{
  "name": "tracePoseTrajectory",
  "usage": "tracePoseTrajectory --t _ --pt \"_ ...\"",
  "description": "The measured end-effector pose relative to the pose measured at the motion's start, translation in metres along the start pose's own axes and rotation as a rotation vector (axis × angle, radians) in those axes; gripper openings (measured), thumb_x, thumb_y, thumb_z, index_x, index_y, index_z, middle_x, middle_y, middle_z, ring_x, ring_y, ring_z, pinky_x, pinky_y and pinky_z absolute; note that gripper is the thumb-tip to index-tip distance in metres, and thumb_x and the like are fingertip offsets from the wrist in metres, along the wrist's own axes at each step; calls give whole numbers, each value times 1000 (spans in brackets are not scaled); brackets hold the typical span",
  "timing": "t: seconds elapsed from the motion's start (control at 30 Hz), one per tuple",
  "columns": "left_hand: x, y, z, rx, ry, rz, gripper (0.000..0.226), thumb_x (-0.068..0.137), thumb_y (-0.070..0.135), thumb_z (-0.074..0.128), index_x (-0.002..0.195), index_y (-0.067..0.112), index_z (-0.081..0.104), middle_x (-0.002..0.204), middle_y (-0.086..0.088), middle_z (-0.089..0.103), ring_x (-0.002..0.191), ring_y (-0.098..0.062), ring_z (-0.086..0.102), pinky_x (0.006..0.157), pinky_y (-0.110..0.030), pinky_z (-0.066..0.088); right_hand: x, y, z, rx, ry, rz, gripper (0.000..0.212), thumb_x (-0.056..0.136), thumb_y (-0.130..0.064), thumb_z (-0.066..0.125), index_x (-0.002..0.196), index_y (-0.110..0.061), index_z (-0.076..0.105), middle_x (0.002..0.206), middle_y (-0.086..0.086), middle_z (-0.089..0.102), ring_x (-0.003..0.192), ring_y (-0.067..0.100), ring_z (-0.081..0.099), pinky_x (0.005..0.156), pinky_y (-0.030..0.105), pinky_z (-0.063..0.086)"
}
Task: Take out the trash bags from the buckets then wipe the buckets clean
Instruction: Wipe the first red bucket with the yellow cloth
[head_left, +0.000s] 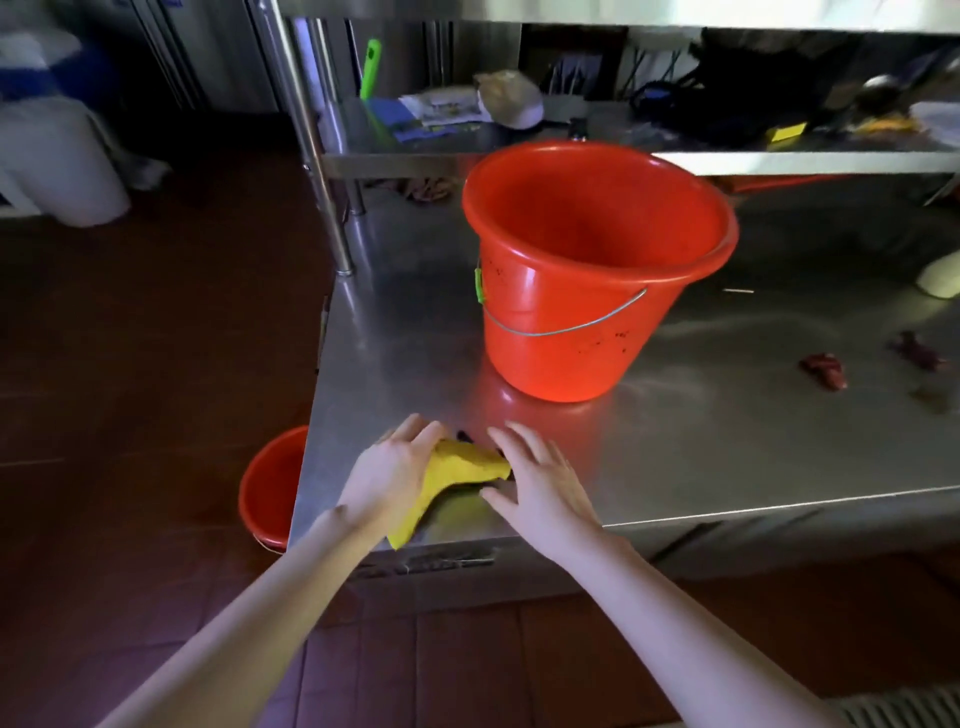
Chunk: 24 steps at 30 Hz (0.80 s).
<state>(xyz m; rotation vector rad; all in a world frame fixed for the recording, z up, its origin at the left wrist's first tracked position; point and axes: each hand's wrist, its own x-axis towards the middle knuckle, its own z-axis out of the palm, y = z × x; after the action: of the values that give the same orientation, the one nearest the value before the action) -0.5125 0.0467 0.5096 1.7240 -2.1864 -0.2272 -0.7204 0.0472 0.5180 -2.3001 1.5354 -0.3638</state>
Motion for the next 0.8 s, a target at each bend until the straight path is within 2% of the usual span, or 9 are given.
tracePoseTrajectory --t 0.07,0.17,0.3,0.43,0.53,0.6,0.7,0.73,0.8 --pt "1 28 -20 -12 38 59 28 95 9 54 117 24 53 101 -3 53 72 -33 60 55 -41 50 -3 -3 -25 -23 23 -42 58 90 -40 58 142 -26 38 147 -4 35 129 22 37 104 36 35" --pt "10 71 -47 -71 110 160 25 95 13 58 117 25 56 103 -1 57 73 -31 63 60 -39 53 -14 4 -62 97 4 -44 34 93 -27 54 127 -25 51 119 3 61 110 29 55 89 40 44" --pt "32 123 -72 -242 226 164 12 87 22 72 98 21 66 91 11 59 75 -7 60 69 -25 50 -30 37 -119 257 91 -77 27 94 -19 52 120 -23 58 108 9 68 101 35 61 83 43 49" --pt "63 148 -86 -299 90 49 25 72 40 81 78 22 65 71 5 61 66 -7 56 59 -22 45 -28 65 -177 269 216 -144 15 94 -31 58 108 -30 62 95 -4 71 87 21 65 76 39 51" --pt "88 157 -96 -415 28 -59 23 67 36 85 83 26 70 76 3 66 65 -10 58 61 -26 49 -9 87 -215 324 277 -109 9 89 -35 65 98 -33 63 78 -2 69 68 20 61 69 40 51" --pt "109 163 -104 -440 58 -69 21 72 26 84 90 29 72 81 10 70 74 -5 63 68 -22 52 10 99 -239 362 300 -83 10 86 -36 69 95 -34 66 80 -6 70 72 17 64 71 37 52" --pt "148 172 -114 -461 139 1 23 77 20 81 96 30 73 84 19 70 80 4 64 68 -7 46 45 113 -267 300 380 -104 13 83 -35 73 94 -31 70 87 -16 69 81 4 65 71 14 48" --pt "163 173 -115 -466 177 20 24 77 17 81 97 29 73 84 20 70 80 5 64 69 -5 45 60 117 -276 260 418 -99 14 82 -36 74 94 -29 70 89 -15 69 84 4 64 73 14 47" --pt "191 173 -114 -456 242 38 27 78 14 80 100 27 72 87 18 69 81 5 64 72 -3 43 89 121 -289 94 490 -56 22 82 -37 73 99 -25 69 99 -9 64 91 12 61 80 27 49"
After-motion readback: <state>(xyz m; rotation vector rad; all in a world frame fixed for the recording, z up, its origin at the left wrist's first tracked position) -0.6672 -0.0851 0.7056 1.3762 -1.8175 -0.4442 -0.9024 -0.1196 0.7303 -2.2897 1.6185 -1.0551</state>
